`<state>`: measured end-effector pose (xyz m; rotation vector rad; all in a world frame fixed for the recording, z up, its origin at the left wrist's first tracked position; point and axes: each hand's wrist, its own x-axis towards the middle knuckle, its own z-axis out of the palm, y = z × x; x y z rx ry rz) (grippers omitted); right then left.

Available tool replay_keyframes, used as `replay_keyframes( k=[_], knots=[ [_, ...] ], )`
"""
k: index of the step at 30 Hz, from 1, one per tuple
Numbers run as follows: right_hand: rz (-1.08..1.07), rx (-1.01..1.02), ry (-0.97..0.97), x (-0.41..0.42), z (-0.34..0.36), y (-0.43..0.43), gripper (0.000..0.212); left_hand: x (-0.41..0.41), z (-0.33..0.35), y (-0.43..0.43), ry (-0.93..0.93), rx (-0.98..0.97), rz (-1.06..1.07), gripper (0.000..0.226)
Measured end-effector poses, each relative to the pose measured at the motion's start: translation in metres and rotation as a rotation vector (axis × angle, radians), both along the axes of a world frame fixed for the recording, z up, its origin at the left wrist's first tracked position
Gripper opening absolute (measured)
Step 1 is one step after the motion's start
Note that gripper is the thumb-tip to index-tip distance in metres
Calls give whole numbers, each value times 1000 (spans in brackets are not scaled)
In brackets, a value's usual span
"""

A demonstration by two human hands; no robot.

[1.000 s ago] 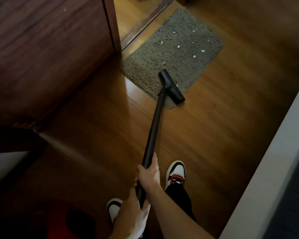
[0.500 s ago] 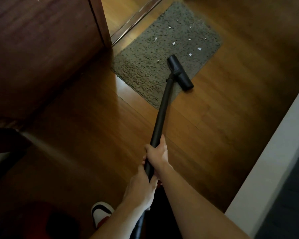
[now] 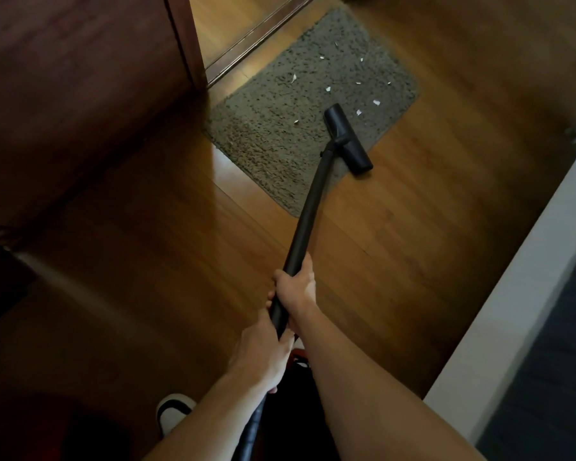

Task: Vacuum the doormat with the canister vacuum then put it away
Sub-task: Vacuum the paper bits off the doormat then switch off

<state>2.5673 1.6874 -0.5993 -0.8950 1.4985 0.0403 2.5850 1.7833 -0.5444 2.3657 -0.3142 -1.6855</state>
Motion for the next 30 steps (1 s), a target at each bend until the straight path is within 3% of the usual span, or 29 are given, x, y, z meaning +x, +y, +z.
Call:
replay_keyframes(
  k=[12,18,25,30],
  knots=[
    [31,28,2,43,11,116,78,43,16,117,-97,-57,-9,53],
    [136,14,-11,68,14,151,74,66,19,150,-9,-60,68,58],
    [176,-18,-39,80,-2,125,69,66,7,128,-130,-50,92,54],
    [197,-6,-38,75,-9,82,75,57,2,83,-120,-56,140,50]
  ],
)
